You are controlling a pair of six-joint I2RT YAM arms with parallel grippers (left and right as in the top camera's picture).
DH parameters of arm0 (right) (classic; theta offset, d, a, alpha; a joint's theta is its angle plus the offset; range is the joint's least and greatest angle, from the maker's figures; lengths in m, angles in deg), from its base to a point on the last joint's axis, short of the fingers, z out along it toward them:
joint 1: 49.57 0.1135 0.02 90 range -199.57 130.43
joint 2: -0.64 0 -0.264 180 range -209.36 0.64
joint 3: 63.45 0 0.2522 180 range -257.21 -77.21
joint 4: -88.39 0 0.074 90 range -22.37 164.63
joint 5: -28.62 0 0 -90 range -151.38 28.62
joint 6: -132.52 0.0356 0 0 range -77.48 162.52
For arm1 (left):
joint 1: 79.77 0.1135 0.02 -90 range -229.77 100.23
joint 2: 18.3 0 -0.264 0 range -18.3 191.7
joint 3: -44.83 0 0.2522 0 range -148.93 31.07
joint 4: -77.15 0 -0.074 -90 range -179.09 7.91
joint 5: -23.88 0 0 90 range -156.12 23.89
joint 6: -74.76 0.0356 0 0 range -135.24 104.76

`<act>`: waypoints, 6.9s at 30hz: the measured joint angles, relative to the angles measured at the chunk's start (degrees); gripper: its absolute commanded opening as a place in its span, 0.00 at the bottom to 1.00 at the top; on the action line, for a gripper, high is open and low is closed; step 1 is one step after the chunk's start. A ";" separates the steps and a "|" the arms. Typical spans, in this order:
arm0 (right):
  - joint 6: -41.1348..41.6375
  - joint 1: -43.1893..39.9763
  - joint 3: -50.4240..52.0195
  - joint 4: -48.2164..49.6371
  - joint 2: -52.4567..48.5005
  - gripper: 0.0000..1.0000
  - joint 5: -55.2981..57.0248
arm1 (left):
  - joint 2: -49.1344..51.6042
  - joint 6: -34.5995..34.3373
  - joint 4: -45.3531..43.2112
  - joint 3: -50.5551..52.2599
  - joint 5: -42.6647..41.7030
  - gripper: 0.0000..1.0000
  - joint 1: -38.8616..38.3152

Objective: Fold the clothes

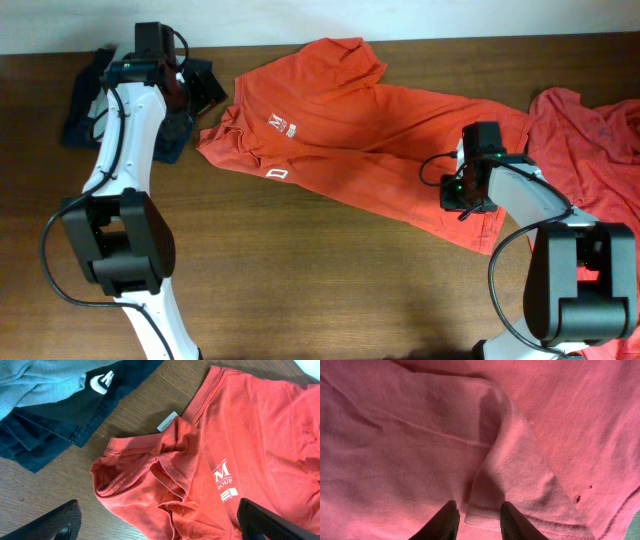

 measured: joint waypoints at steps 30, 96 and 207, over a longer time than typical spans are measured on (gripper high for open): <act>1.42 0.00 0.44 0.90 0.00 0.24 0.04 | 0.00 0.00 0.00 0.00 0.00 0.99 0.00; -0.33 -0.02 1.46 13.53 0.00 0.22 17.40 | 0.00 0.00 0.00 0.00 0.00 0.99 0.00; -0.07 -9.92 -11.63 -0.72 0.68 0.99 8.46 | 7.72 -1.49 -18.88 4.15 1.70 0.17 -9.01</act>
